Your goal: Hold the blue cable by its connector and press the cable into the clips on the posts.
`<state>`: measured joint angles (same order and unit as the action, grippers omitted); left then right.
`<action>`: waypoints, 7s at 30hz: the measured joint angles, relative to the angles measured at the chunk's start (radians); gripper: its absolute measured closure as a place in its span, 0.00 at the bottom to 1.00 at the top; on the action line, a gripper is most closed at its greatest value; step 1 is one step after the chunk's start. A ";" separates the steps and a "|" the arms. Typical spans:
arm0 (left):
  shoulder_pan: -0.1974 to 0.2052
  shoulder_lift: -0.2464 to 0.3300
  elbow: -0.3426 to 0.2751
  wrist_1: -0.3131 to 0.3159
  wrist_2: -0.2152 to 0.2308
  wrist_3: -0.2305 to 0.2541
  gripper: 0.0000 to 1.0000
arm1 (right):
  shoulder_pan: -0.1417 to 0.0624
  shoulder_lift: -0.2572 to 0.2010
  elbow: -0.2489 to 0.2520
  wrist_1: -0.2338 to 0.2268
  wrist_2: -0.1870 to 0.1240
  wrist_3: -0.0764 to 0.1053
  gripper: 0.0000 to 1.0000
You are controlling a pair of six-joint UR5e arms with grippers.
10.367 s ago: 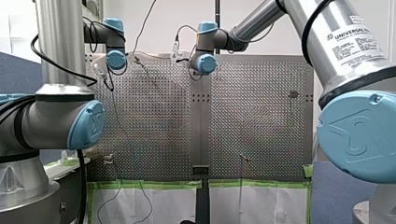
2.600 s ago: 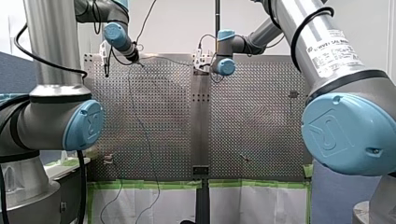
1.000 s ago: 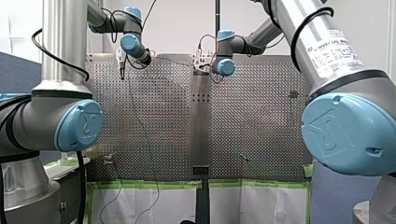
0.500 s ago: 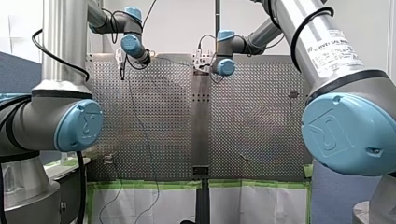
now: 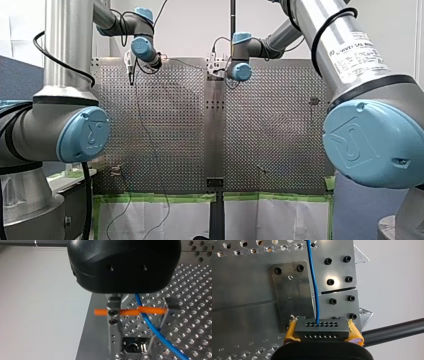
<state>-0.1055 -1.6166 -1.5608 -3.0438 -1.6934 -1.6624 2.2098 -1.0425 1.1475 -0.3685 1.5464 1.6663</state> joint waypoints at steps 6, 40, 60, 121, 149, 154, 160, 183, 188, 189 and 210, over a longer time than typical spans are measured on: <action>-0.001 0.000 0.000 0.002 -0.002 -0.010 1.00 | 0.000 0.000 0.009 0.000 0.004 0.000 1.00; -0.105 -0.142 -0.141 0.167 -0.055 0.005 1.00 | 0.040 0.060 0.227 -0.021 0.100 -0.020 1.00; -0.184 -0.248 -0.302 0.341 -0.102 -0.005 1.00 | 0.024 0.071 0.392 -0.152 0.173 -0.017 1.00; -0.414 -0.644 -0.354 0.664 -0.183 -0.037 1.00 | -0.099 0.323 0.681 -0.478 0.203 0.020 1.00; -0.538 -0.786 -0.255 0.703 -0.224 -0.045 1.00 | -0.268 0.350 0.757 -0.599 0.150 0.054 1.00; -0.576 -0.823 -0.217 0.695 -0.246 -0.058 1.00 | -0.279 0.350 0.757 -0.624 0.148 0.056 1.00; -0.607 -0.867 -0.170 0.679 -0.278 -0.063 1.00 | -0.298 0.351 0.757 -0.641 0.141 0.039 1.00; -0.671 -0.952 0.032 0.651 -0.359 -0.037 1.00 | -0.424 0.426 0.706 -0.692 0.014 -0.014 1.00; -0.672 -0.976 0.073 0.630 -0.360 -0.029 1.00 | -0.465 0.426 0.690 -0.671 -0.015 -0.021 1.00; -0.673 -0.982 0.081 0.624 -0.361 -0.025 1.00 | -0.472 0.427 0.689 -0.668 -0.021 -0.023 1.00; -0.674 -1.032 0.209 0.602 -0.357 -0.003 1.00 | -0.560 0.427 0.608 -0.612 -0.089 -0.026 1.00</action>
<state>-0.7794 -2.6489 -1.3522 -2.4420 -2.0509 -1.6654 1.6502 -0.6158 1.7555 -0.9808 1.4575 1.6405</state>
